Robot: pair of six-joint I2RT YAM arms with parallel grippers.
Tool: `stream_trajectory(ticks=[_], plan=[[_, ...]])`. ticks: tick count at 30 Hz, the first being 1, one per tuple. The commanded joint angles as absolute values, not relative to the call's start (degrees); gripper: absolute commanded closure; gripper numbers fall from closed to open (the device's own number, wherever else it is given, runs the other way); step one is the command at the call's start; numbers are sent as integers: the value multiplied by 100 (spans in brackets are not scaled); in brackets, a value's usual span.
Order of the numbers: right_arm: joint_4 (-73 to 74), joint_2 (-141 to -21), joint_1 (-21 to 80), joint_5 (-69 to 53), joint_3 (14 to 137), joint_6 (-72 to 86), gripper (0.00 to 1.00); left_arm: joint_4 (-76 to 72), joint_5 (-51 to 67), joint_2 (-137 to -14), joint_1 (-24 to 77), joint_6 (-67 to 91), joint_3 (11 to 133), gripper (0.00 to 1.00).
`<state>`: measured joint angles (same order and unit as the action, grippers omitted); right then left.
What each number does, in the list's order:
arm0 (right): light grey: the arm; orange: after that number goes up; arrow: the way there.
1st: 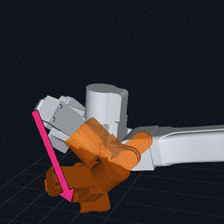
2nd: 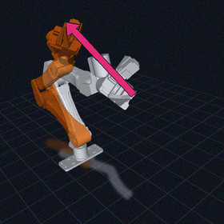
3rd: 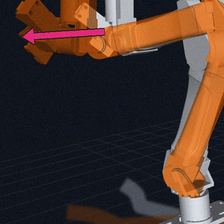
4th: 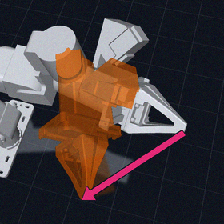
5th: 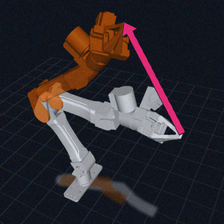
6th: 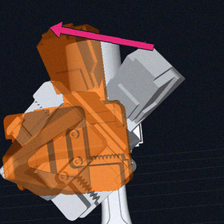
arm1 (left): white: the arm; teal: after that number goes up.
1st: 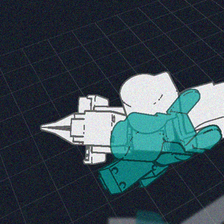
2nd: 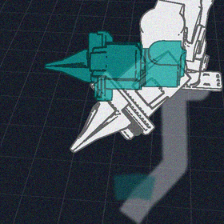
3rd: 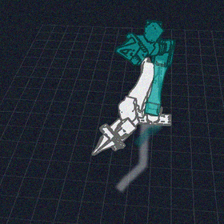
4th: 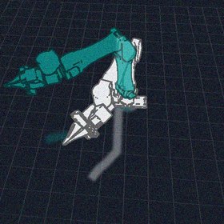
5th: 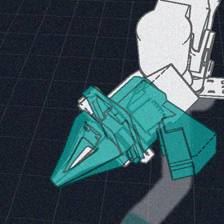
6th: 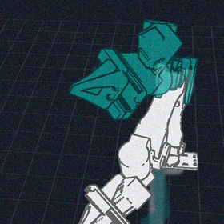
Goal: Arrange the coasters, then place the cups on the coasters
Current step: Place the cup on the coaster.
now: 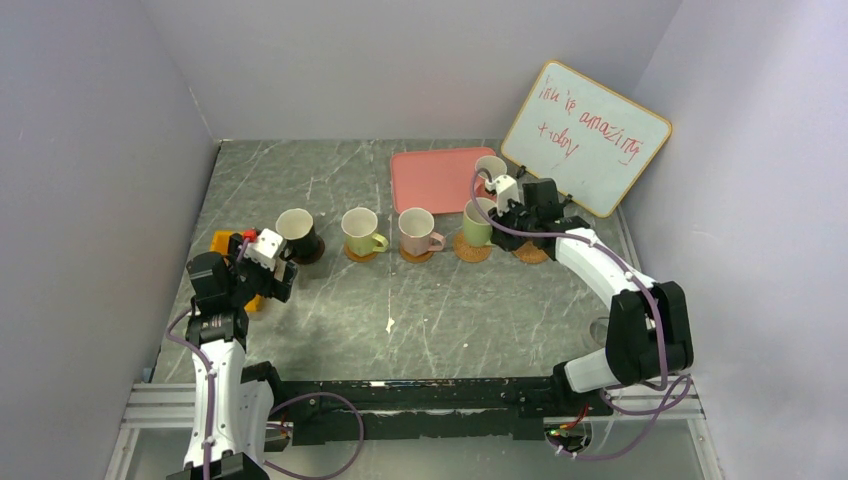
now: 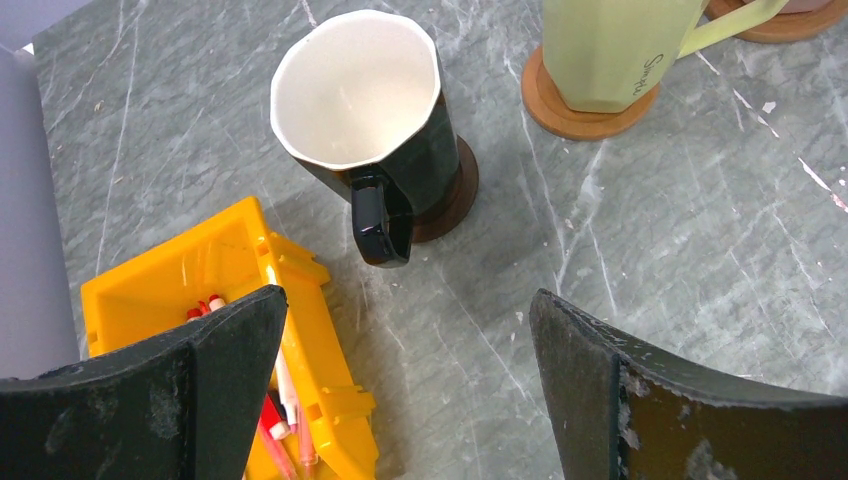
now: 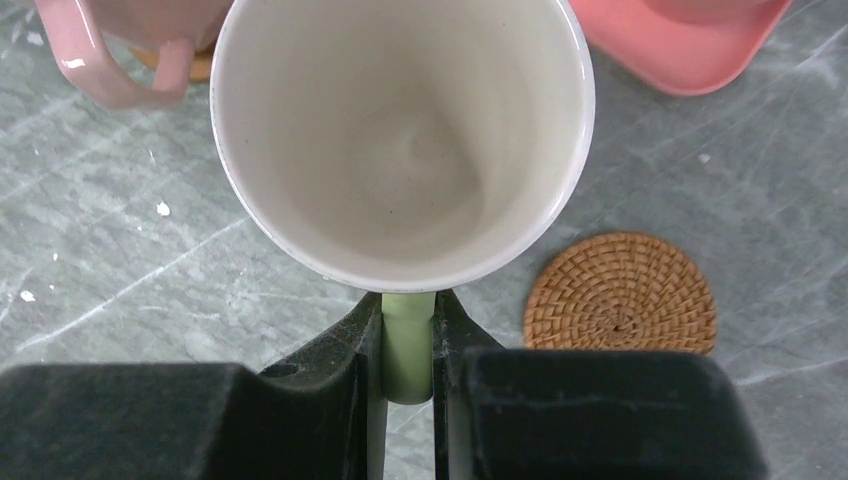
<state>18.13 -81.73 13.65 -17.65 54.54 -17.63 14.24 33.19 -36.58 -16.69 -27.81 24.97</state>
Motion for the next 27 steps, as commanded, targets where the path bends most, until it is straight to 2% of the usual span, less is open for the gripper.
stream_trajectory(ticks=[1, 27], plan=[[973, -7891, 1354, -1973, 5344, -1867, 100, 1300, 3454, -3608, -1691, -2856, 2490, 4], [310, -7997, 1474, -2116, 4808, -2155, 100, 1302, 3468, -3603, -1695, -2880, 2479, 4]])
